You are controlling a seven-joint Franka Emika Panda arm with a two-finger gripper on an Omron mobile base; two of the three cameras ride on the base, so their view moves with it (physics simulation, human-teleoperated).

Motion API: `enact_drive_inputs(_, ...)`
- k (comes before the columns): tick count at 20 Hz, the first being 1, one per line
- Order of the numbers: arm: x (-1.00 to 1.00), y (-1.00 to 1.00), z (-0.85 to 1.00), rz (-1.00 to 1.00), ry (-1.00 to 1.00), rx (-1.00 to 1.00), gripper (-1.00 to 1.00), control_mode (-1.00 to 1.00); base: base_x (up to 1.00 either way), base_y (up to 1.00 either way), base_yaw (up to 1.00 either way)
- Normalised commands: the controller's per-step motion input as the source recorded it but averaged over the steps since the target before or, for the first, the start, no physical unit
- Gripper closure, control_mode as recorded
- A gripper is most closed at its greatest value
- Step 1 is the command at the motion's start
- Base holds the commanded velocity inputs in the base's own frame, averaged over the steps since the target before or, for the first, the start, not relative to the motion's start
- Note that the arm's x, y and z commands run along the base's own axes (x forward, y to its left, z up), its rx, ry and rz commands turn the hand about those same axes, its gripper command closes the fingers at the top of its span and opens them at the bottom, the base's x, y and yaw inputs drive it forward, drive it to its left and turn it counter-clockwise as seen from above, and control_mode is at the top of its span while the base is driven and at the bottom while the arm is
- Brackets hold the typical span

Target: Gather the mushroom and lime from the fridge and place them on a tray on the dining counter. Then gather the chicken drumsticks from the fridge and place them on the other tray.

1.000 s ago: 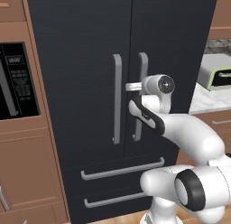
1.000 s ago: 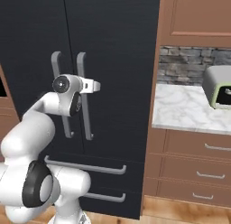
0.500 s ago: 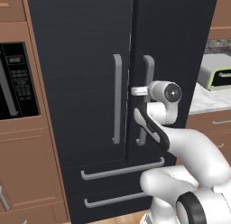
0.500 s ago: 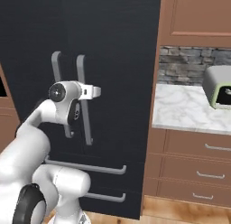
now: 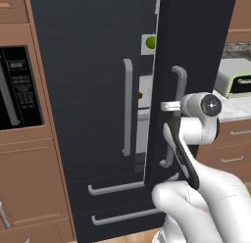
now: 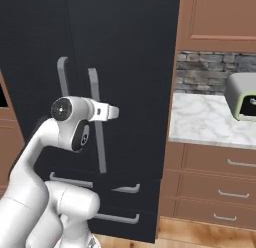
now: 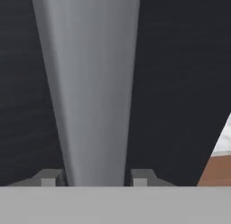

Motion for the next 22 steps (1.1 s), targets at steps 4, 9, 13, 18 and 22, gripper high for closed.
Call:
enact_drive_inputs(4, -0.67, -0.61, 0.94, -0.03, 0.21, 0.00, 1.00, -1.00, 0.00, 0.00, 0.00)
enact_drive_inputs(9, -0.81, -0.59, 0.65, -0.01, 0.13, 0.00, -1.00, -1.00, 0.00, 0.00, 0.00)
enact_drive_inputs(13, -0.62, -0.33, -0.01, -0.07, 0.08, 0.00, -1.00, -1.00, 0.00, 0.00, 0.00)
enact_drive_inputs(18, -0.70, -0.18, -0.06, -0.03, -0.08, 0.00, -1.00, -1.00, 0.00, 0.00, 0.00)
enact_drive_inputs(22, -1.00, 0.05, 0.35, 0.00, -0.20, -0.02, -1.00, -1.00, 0.00, 0.00, 0.00)
